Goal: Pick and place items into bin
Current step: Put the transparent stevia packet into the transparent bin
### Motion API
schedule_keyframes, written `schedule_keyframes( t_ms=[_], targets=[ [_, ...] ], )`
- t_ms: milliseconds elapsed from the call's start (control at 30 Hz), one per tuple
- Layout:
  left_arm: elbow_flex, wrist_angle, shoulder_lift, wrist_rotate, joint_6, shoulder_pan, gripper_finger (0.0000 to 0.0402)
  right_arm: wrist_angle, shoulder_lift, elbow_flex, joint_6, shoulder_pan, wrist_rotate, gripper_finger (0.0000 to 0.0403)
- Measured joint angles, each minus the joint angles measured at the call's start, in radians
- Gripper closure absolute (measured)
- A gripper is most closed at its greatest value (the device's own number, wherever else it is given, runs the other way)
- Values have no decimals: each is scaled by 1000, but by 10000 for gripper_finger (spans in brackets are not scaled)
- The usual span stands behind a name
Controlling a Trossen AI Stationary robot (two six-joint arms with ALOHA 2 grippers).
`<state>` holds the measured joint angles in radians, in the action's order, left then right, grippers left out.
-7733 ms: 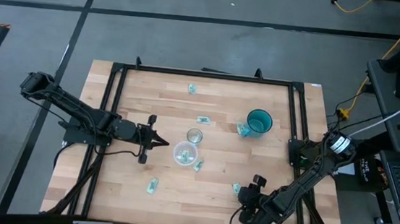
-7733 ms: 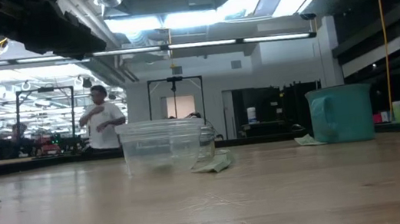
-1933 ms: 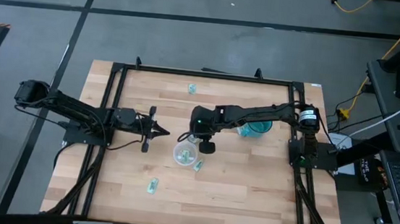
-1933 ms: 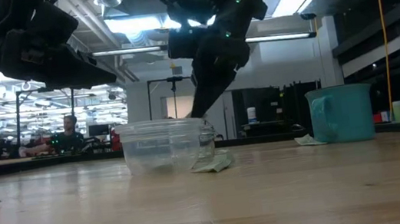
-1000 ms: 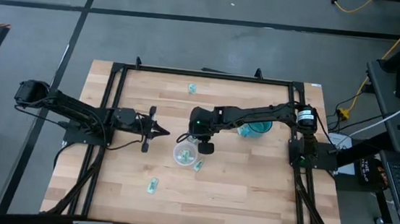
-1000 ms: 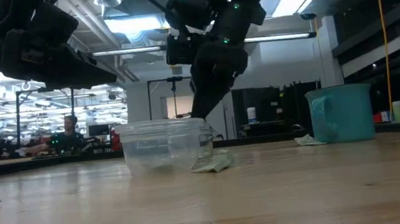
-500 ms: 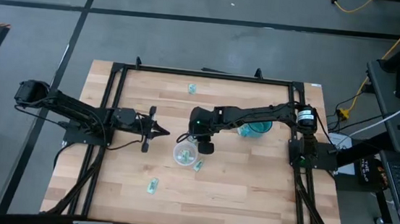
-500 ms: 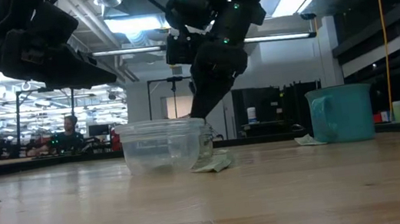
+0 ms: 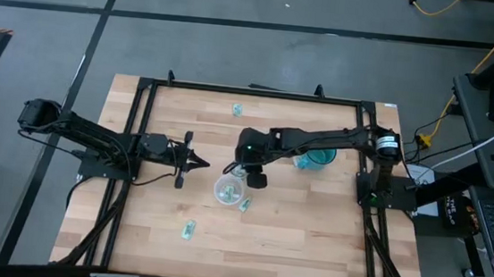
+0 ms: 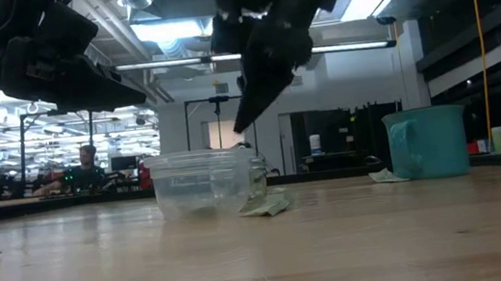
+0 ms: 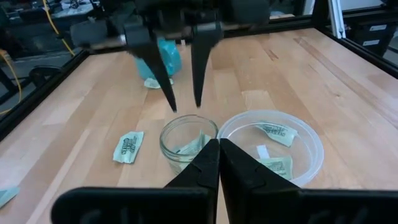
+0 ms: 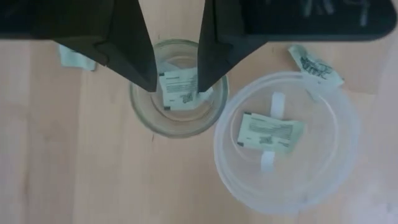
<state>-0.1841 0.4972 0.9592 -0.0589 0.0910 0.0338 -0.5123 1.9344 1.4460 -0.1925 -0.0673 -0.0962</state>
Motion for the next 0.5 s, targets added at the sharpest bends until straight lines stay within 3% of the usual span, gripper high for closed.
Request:
schedule_keyframes(
  t_ms=[233,500],
  targets=[
    [0,0,0,0,1,0,395,-24,-87,0,-33,7,100,295],
    [0,-1,0,0,1,0,389,3,-209,-83,-47,35,102,374]
  ],
)
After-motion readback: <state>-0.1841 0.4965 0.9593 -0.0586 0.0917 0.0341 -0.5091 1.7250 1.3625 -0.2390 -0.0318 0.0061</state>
